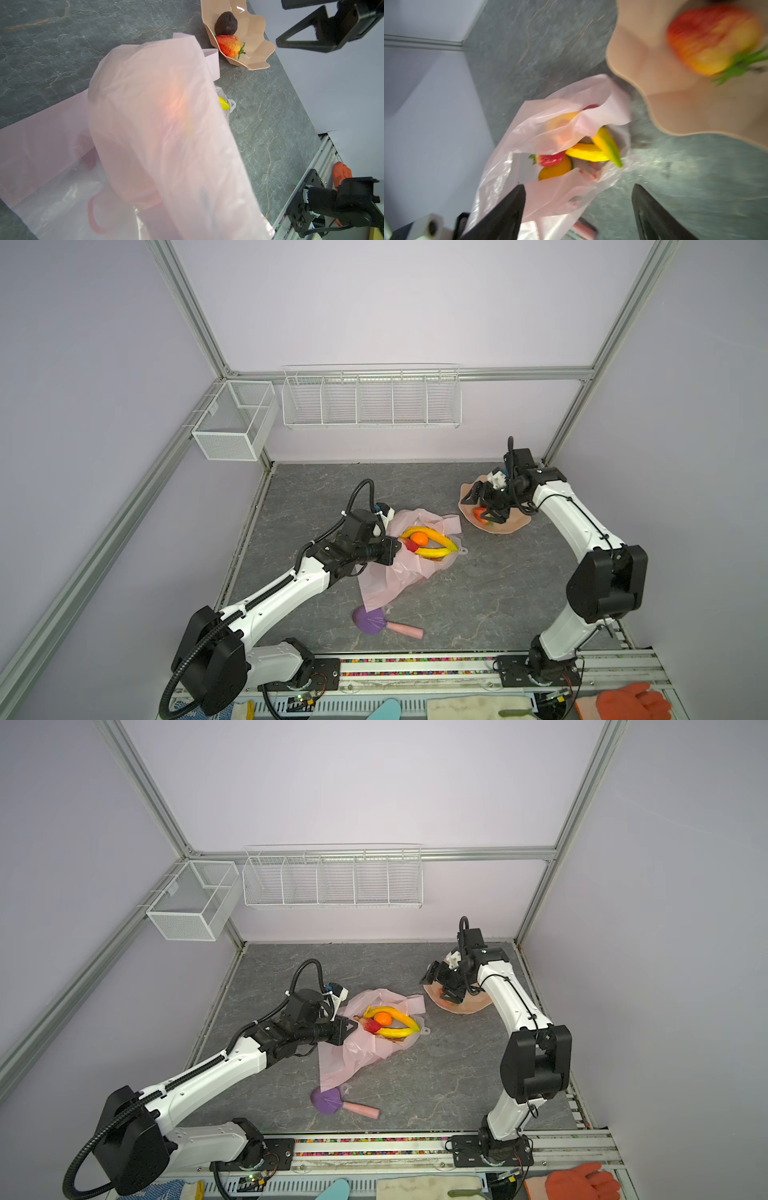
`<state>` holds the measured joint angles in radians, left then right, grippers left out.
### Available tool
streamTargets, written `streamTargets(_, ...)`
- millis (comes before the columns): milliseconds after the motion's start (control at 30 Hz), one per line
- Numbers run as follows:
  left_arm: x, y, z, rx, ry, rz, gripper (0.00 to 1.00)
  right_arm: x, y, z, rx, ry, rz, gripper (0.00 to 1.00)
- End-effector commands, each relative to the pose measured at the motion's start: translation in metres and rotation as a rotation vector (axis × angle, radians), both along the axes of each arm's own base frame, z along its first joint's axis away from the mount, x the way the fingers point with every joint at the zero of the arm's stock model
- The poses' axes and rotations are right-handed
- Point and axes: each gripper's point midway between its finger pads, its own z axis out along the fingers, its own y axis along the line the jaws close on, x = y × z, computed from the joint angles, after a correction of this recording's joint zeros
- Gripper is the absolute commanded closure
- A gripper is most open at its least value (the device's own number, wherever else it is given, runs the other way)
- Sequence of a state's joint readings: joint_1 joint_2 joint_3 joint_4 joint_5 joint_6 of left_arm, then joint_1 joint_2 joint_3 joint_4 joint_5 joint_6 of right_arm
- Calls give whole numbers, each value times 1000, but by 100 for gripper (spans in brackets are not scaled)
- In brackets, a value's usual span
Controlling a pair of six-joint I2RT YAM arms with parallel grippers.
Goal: Place the fruits into the plastic bag
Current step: 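Lower the peach into the bag mouth and open the right gripper, then move the right gripper to the bowl and grasp the dark plum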
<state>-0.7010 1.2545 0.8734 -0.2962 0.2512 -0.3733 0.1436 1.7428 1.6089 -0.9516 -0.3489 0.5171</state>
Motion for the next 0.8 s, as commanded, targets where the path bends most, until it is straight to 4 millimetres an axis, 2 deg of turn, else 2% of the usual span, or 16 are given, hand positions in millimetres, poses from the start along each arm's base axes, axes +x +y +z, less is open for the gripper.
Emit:
streamTargets(0, 0, -1, 8, -13, -19, -2, 100, 8, -50, -39, -338, 58, 67, 21)
streamTargets(100, 0, -2, 8, -14, -17, -2, 100, 36, -72, -60, -476, 47, 62, 25)
streamTargets(333, -1, -1, 6, -12, -5, 2, 100, 87, -92, -100, -597, 18, 17, 29)
streamTargets(467, -2, 1, 7, -11, -6, 6, 100, 104, -95, -118, -618, 8, 2, 30)
streamTargets(767, -4, 3, 7, -7, -5, 8, 100, 134, -104, -140, -627, 6, -30, 30)
